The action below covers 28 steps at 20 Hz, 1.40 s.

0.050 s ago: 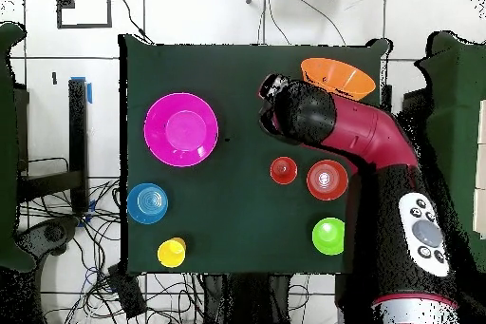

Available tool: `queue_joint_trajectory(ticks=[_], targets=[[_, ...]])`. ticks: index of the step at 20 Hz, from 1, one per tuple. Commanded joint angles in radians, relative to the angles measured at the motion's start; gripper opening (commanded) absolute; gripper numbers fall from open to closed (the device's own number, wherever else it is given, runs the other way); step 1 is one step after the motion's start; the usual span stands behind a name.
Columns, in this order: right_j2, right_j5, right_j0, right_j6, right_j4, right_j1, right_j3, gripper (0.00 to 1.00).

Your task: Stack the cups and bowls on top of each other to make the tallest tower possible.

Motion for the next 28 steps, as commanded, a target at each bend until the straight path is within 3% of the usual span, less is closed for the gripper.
queue_joint_trajectory(ticks=[1, 28], targets=[[-0.026, -0.055, 0.07, 0.18, -0.001, 0.055, 0.109, 1.0], [-0.083, -0.084, 0.114, 0.16, 0.049, 0.071, 0.114, 1.0]])
